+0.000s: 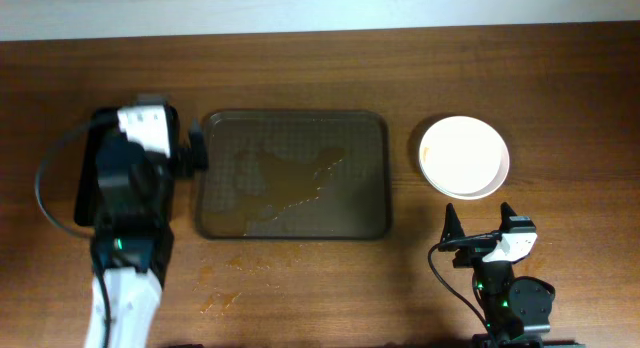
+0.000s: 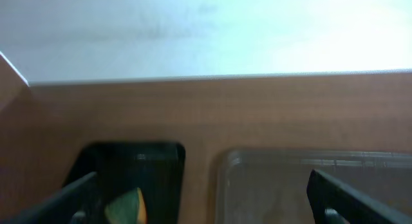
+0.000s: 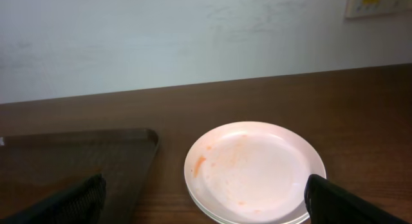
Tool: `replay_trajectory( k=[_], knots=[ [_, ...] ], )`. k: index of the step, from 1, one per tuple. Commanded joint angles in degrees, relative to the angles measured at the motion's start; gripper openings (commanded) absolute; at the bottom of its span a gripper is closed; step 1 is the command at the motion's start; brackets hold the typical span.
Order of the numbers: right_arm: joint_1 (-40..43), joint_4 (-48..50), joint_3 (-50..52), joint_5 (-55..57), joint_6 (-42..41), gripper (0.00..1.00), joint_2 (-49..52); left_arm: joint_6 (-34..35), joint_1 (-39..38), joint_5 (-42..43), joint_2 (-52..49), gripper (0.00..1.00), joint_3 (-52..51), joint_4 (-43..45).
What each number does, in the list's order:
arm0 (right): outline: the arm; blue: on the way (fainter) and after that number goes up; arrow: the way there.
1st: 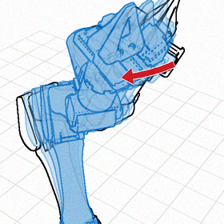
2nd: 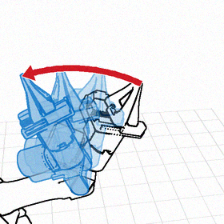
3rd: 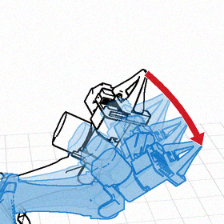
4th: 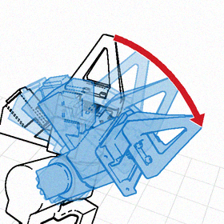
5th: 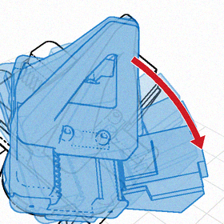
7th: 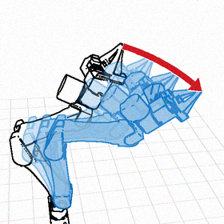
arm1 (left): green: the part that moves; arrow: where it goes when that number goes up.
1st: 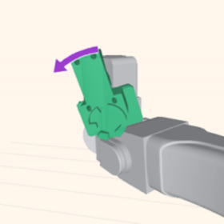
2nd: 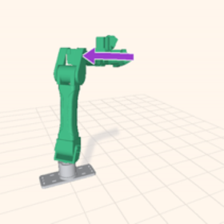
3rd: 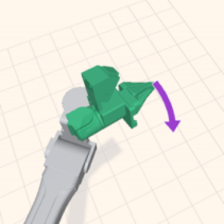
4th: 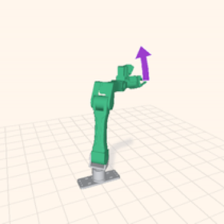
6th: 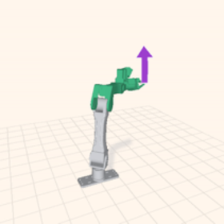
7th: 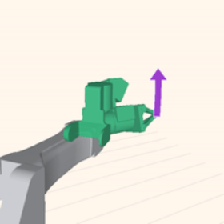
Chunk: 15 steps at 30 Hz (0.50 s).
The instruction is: Clean dirty plates on tray and stack at the side
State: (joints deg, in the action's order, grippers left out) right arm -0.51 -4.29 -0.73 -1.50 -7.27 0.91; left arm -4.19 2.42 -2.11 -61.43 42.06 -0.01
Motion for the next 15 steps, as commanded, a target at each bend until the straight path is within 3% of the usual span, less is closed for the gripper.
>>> replay_trajectory(
  k=[1, 5, 11, 15],
  knots=[
    [0.2, -0.2, 0.4, 0.1, 0.3, 0.98, -0.4, -2.2, 0.2, 0.5, 11.8, 0.99, -14.1, 7.0],
    [0.2, -0.2, 0.4, 0.1, 0.3, 0.98, -0.4, -3.3, 0.2, 0.5, 26.8, 0.99, -26.3, 9.0],
    [0.2, -0.2, 0.4, 0.1, 0.3, 0.98, -0.4, -11.0, 0.2, 5.0, 44.2, 0.99, -34.1, 9.0],
    [0.2, -0.2, 0.4, 0.1, 0.3, 0.98, -0.4, -12.2, 0.2, 5.0, 52.1, 0.99, -39.2, 9.0]
  ],
)
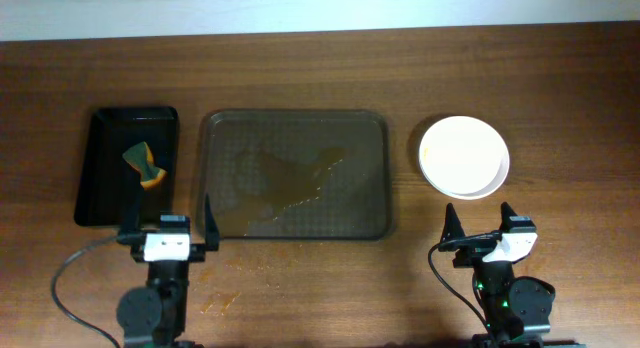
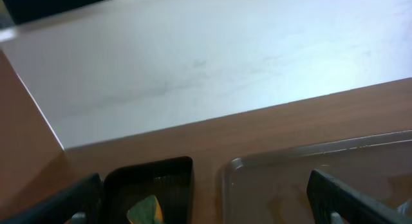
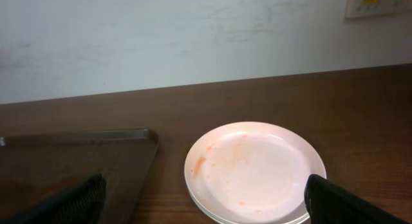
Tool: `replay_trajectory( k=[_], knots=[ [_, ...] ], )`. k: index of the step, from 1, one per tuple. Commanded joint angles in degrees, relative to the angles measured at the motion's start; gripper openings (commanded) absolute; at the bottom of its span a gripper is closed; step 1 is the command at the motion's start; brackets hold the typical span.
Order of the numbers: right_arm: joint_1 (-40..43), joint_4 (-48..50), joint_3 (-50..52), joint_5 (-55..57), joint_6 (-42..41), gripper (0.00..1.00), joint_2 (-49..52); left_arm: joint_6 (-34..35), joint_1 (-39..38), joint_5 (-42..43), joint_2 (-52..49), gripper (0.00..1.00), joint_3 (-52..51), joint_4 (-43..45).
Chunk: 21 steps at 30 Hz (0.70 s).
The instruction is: Clean dirty plates on tray and stack at the side
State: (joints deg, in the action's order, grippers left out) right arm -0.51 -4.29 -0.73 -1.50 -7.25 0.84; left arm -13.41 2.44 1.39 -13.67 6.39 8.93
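Observation:
A stack of white plates lies on the table right of the dark tray; the top plate shows faint orange smears. The tray holds no plates, only a wet brownish smear. A green and yellow sponge lies in the black bin left of the tray, seen also as the sponge. My left gripper stands open at the table's front, before the bin and the tray's left corner. My right gripper stands open just in front of the plates. Both are empty.
Brown drips mark the wooden table in front of the tray. A white wall runs along the table's far edge.
My left arm was over the black bin, hiding it. Now it is drawn back to the front of the table with its gripper open, and the sponge lies in the bin. The right arm is unmoved.

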Motion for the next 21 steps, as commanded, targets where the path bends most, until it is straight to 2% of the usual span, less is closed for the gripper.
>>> replay_trajectory(
  k=[1, 4, 8, 21],
  knots=[
    [0.2, -0.2, 0.4, 0.1, 0.3, 0.98, -0.3, -3.0, 0.2, 1.5, 5.5, 0.99, -4.3, 0.0],
    [0.2, -0.2, 0.4, 0.1, 0.3, 0.98, -0.3, -3.0, 0.2, 1.5, 9.6, 0.99, -5.8, -2.3],
    [0.2, -0.2, 0.4, 0.1, 0.3, 0.98, -0.3, -3.0, 0.2, 1.9, 13.4, 0.99, -5.9, -13.6],
    [0.2, -0.2, 0.4, 0.1, 0.3, 0.98, -0.3, -3.0, 0.2, 1.9, 13.4, 0.99, -5.9, -13.4]
  ],
)
